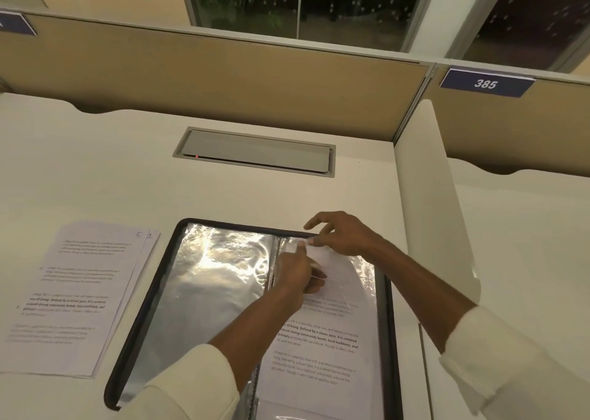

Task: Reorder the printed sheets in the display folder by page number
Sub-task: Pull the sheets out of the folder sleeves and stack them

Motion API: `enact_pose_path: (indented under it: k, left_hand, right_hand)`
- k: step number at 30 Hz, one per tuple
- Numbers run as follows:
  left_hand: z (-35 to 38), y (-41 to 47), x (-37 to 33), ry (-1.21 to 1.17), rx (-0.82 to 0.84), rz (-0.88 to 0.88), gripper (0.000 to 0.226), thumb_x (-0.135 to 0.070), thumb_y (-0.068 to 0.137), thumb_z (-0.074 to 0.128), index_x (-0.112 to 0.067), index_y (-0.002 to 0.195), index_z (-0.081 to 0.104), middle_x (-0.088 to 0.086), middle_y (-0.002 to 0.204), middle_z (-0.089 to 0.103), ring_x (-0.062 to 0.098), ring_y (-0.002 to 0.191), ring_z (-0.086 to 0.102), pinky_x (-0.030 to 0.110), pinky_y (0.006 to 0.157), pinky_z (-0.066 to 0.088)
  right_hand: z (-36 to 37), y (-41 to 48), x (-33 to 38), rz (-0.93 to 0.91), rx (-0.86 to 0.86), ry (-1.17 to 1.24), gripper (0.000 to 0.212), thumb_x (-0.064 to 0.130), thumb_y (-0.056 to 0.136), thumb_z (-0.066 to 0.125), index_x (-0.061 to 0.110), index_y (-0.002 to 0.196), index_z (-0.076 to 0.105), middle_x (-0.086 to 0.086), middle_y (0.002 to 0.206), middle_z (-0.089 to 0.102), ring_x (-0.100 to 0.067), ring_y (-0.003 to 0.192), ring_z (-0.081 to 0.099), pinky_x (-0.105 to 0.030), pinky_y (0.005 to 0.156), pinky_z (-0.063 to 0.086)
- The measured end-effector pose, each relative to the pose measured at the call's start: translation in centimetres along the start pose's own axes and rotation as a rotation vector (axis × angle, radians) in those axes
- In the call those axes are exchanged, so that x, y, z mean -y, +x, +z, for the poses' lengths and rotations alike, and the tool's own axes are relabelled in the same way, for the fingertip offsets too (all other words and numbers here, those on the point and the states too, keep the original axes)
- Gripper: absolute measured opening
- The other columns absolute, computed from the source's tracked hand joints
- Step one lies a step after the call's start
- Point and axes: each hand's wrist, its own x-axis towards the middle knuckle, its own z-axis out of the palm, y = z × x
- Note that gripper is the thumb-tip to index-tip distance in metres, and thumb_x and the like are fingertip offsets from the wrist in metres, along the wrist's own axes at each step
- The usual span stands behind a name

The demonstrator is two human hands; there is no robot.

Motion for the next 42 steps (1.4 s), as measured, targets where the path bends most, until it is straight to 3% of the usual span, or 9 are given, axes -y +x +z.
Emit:
enact_pose_path:
  k: [5,14,18,21,25,28,33,38,42]
  left_hand:
    - [-0.4,-0.1,0.8,0.059,-0.007,-0.014,0.032,-0.022,0.101,0.059,0.003,0.090,0.076,0.018,0.081,0.079,0.023,0.061,0.071,0.028,0.054,0.056]
    - [-0.4,-1.4,0.7,0.082,-0.014,0.071,0.038,-0.039,0.096,0.068,-0.004,0.087,0.078,0.011,0.077,0.079,0.020,0.062,0.072,0.033,0.062,0.058]
    - [-0.3,-1.4,2.9,0.352,-0.119,0.324,0.086,-0.086,0.095,0.025,-0.018,0.073,0.073,-0.002,0.068,0.075,0.016,0.067,0.074,0.035,0.070,0.060]
    - [-1.2,-1.2,5.6,0.652,-0.232,0.597,0.086,-0.084,0.098,0.008,-0.022,0.070,0.061,-0.006,0.071,0.064,0.011,0.073,0.063,0.042,0.077,0.056]
    - [-3.7,-0.5,9.8,0.958,-0.273,0.947,0.056,-0.074,0.104,0.034,-0.026,0.104,0.062,-0.007,0.127,0.058,0.015,0.125,0.049,0.043,0.108,0.045]
    - [-5.3,-0.6,12.7,1.055,-0.254,1.059,0.088,-0.084,0.092,0.050,-0.011,0.142,0.056,0.016,0.168,0.032,0.034,0.157,0.027,0.054,0.126,0.029]
    - [-7.2,-1.3,16.4,1.170,-0.170,1.236,0.127,-0.093,0.078,0.058,0.003,0.158,0.038,0.029,0.170,0.020,0.045,0.159,0.020,0.059,0.124,0.026]
    - [-7.0,-1.0,17.9,1.241,-0.306,1.301,0.068,-0.049,0.114,0.015,-0.001,0.146,0.052,0.028,0.157,0.046,0.044,0.147,0.045,0.059,0.103,0.054]
    - [-6.8,0.2,19.1,1.318,-0.423,1.340,0.041,-0.018,0.114,0.029,-0.004,0.146,0.051,0.026,0.159,0.045,0.043,0.148,0.044,0.058,0.102,0.055]
  right_hand:
    - [-0.5,2.6,1.4,0.126,0.183,-0.248,0.024,0.004,0.083,0.085,0.009,0.106,0.079,-0.005,0.105,0.070,-0.023,0.084,0.073,-0.031,0.064,0.063]
    - [0.2,4.0,2.3,0.319,0.261,-0.468,0.057,0.022,0.061,0.103,0.005,0.103,0.068,-0.012,0.095,0.075,-0.028,0.076,0.078,-0.041,0.074,0.067]
    - [0.1,4.0,2.1,0.363,0.311,-0.552,0.067,0.032,0.056,0.105,0.008,0.104,0.063,-0.011,0.097,0.076,-0.027,0.079,0.078,-0.041,0.081,0.066]
    - [-0.5,4.3,2.0,0.397,0.399,-0.544,0.064,0.026,0.058,0.104,0.004,0.106,0.068,-0.014,0.099,0.079,-0.031,0.083,0.079,-0.045,0.084,0.066]
    - [-1.8,4.7,1.4,0.412,0.470,-0.498,0.050,0.018,0.065,0.100,0.002,0.100,0.068,-0.015,0.103,0.079,-0.034,0.090,0.078,-0.050,0.091,0.063]
    - [-2.8,5.6,1.0,0.325,0.409,-0.496,0.046,0.025,0.067,0.099,0.000,0.099,0.076,-0.012,0.098,0.080,-0.025,0.087,0.077,-0.044,0.089,0.064]
    - [-5.1,7.4,0.7,0.247,0.280,-0.562,0.046,0.032,0.075,0.094,0.003,0.104,0.074,-0.006,0.104,0.072,-0.028,0.101,0.072,-0.040,0.089,0.059]
    - [-7.4,9.7,-0.5,0.214,0.028,-0.620,0.059,0.046,0.078,0.090,0.009,0.118,0.069,-0.006,0.113,0.072,-0.027,0.104,0.068,-0.043,0.095,0.058]
    - [-9.4,10.7,-0.3,0.165,-0.216,-0.665,0.050,0.048,0.082,0.086,0.018,0.118,0.066,-0.008,0.122,0.066,-0.033,0.114,0.064,-0.039,0.091,0.051]
